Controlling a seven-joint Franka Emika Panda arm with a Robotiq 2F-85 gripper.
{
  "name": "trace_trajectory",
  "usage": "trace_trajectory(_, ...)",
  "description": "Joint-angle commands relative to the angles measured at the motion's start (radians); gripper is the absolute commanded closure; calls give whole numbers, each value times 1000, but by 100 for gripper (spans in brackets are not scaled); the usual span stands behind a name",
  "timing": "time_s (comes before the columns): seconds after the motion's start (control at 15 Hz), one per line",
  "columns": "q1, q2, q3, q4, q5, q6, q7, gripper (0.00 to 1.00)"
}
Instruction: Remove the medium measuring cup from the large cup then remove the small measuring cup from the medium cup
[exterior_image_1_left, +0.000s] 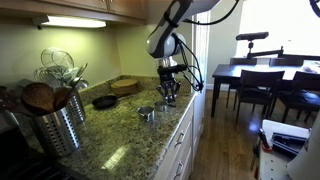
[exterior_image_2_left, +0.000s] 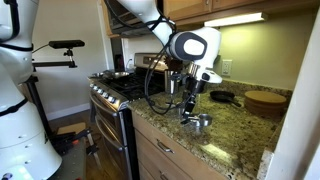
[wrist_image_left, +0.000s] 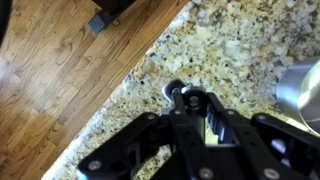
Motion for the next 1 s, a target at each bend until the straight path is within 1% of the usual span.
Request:
trace_trajectory(0.0,-13,-24,-9,-23,22,-8,30,88)
trace_trajectory(0.13,-18,-24,-13,-22,21,-9,33,88)
trace_trajectory(0.4,-34,-25,-13,-15,20,-1,-3,88)
trace_trajectory(0.93,-35,-18,-36,-4,-7,20,11,88)
